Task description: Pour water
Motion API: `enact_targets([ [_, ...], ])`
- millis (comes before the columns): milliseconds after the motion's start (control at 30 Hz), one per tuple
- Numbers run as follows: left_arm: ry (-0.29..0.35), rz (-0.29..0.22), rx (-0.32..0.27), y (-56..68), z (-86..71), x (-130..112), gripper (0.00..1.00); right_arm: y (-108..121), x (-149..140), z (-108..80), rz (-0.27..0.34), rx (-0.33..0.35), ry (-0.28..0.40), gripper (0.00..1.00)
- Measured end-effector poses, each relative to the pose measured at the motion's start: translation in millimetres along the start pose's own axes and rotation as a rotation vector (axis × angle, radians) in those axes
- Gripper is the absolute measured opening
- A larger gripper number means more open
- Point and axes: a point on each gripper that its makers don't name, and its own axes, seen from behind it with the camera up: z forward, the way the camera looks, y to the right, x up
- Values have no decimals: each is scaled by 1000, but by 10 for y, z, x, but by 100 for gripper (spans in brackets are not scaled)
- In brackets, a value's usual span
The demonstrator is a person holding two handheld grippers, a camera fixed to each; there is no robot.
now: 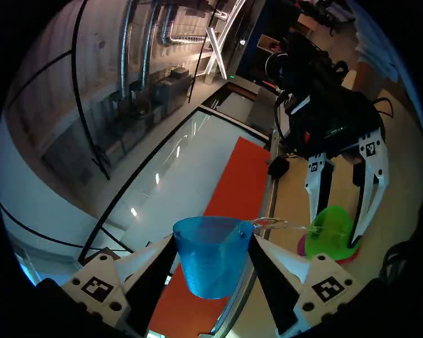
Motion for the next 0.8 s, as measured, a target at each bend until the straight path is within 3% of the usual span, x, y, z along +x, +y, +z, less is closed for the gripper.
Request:
enact_targets([
  [800, 4, 125, 12, -12, 10, 68, 86, 41, 9, -6, -6, -6, 0, 90],
])
